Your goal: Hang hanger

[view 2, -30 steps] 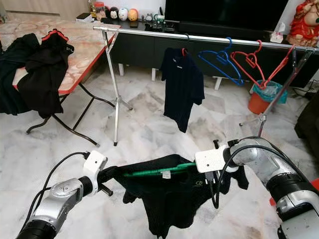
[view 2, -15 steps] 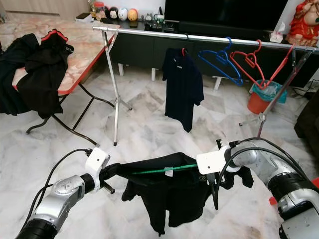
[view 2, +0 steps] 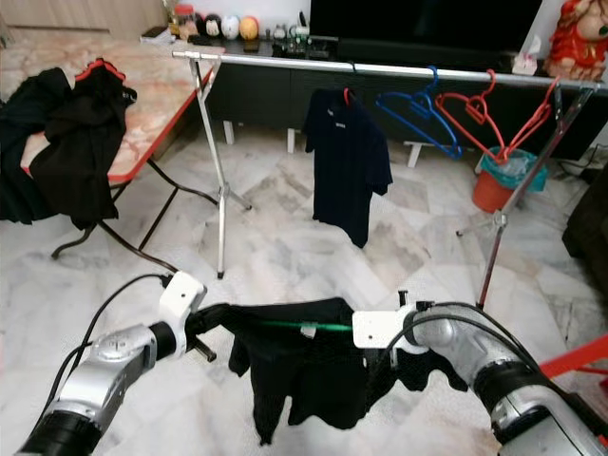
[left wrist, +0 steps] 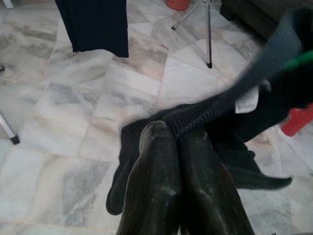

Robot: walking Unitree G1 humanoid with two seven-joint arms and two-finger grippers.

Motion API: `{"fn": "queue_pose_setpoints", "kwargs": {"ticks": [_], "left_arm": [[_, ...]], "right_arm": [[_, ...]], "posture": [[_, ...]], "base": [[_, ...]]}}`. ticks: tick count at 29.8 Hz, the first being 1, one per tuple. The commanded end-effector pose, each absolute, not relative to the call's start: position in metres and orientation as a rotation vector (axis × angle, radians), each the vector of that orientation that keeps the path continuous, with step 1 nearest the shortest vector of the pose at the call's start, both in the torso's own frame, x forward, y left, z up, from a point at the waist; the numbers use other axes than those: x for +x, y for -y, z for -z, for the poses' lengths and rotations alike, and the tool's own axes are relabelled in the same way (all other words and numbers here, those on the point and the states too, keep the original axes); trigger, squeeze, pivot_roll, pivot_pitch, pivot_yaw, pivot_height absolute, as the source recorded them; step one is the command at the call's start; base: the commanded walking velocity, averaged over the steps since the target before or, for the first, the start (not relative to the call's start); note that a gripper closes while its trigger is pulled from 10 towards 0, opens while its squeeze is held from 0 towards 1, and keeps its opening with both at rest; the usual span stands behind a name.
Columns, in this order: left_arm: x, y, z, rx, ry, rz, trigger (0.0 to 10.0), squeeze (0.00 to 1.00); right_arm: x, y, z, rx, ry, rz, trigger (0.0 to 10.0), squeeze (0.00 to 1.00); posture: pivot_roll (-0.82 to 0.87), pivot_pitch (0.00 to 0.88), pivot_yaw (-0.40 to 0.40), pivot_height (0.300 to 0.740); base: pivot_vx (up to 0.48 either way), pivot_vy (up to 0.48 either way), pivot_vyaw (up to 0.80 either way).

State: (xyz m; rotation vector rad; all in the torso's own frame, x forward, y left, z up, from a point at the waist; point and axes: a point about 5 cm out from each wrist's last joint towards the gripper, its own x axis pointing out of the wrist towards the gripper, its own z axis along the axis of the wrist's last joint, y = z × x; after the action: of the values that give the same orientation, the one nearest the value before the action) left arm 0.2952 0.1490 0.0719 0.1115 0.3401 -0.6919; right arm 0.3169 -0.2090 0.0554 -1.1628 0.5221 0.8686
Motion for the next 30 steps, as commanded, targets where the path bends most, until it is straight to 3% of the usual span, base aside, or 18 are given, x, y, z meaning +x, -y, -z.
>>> {"fn": "queue_pose_setpoints", "kwargs": {"ticks": [1, 6, 14, 19, 21, 30], "left_arm": [[0.301, -0.152, -0.086, 0.127, -0.297, 0.683, 0.0, 0.0], [0.303, -0.145, -0.098, 0.128, -0.26, 0.715, 0.0, 0.0], [0.307, -0.133, -0.116, 0.136, -0.194, 0.751, 0.0, 0.0], [0.303, -0.119, -0.118, 0.137, -0.187, 0.818, 0.0, 0.0], [0.301, -0.115, -0.118, 0.132, -0.187, 0.844, 0.0, 0.0], [0.293, -0.11, -0.117, 0.148, -0.206, 0.911, 0.0, 0.0]], "right_arm": [[0.324, 0.213, -0.06, -1.1, -0.517, -0.752, 0.0, 0.0], [0.331, 0.19, -0.057, -1.031, -0.491, -0.682, 0.0, 0.0], [0.333, 0.157, -0.054, -1.012, -0.473, -0.75, 0.0, 0.0], [0.333, 0.104, -0.066, -0.716, -0.346, -0.849, 0.0, 0.0], [0.332, 0.093, -0.066, -0.69, -0.34, -0.854, 0.0, 0.0], [0.34, 0.078, -0.072, -0.56, -0.315, -0.754, 0.0, 0.0]], "posture": [[0.04, 0.0, -0.013, 0.74], [0.04, 0.0, -0.012, 0.74], [0.05, 0.0, -0.015, 0.74], [0.04, 0.0, -0.016, 0.74], [0.04, 0.0, -0.017, 0.74], [0.05, 0.0, -0.02, 0.74]], "base": [[0.0, 0.0, 0.0], [0.0, 0.0, 0.0], [0.0, 0.0, 0.0], [0.0, 0.0, 0.0], [0.0, 0.0, 0.0], [0.0, 0.0, 0.0]]}}
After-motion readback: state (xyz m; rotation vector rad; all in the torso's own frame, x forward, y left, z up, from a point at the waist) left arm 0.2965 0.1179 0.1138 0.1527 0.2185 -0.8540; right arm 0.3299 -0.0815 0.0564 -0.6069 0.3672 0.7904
